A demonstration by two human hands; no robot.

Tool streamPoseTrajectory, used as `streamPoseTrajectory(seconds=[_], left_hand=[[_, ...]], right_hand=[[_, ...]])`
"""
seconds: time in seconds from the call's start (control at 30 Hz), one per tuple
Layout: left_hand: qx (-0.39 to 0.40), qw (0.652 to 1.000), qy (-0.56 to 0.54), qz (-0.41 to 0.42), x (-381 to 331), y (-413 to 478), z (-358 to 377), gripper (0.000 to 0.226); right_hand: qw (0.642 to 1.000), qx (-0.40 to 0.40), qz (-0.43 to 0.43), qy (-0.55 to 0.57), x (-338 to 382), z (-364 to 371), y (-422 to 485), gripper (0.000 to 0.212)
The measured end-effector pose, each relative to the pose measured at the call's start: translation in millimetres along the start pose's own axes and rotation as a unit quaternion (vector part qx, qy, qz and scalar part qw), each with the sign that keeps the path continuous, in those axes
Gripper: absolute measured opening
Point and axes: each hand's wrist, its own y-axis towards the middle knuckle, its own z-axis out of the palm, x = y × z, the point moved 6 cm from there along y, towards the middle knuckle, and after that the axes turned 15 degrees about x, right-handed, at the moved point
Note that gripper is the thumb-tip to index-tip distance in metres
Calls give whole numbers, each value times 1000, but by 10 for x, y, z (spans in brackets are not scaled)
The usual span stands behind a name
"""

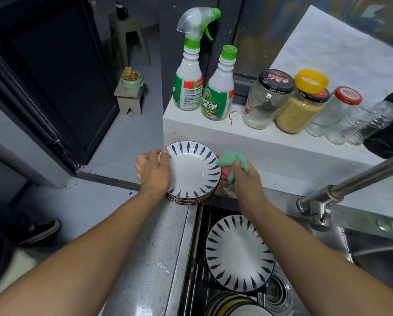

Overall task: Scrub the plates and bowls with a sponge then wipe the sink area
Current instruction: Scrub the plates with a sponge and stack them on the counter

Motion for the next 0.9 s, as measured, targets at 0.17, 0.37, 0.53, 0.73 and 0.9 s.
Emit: streamPoseTrajectory(seconds=[0.17, 0.37, 0.53, 0.73, 0.9], left_hand=[[4, 1000, -12, -26, 73, -66, -33, 50], [-54, 998, -22, 18, -10, -523, -68, 58], [103, 986, -117, 60, -115, -1275, 481, 16], [337, 924, -72, -163, 388, -1411, 1366, 68], [339, 902, -125, -237, 1013, -1210, 1780, 129]], right_hand=[[995, -9, -27, 92, 21, -264, -212, 29], [995, -23, -1, 101, -152, -674, -487, 29], [997, -71, 33, 0, -411, -1063, -1040, 22], [993, -65, 101, 8, -814, -1143, -1436, 22], [994, -17, 106, 16, -915, -1090, -1438, 26]])
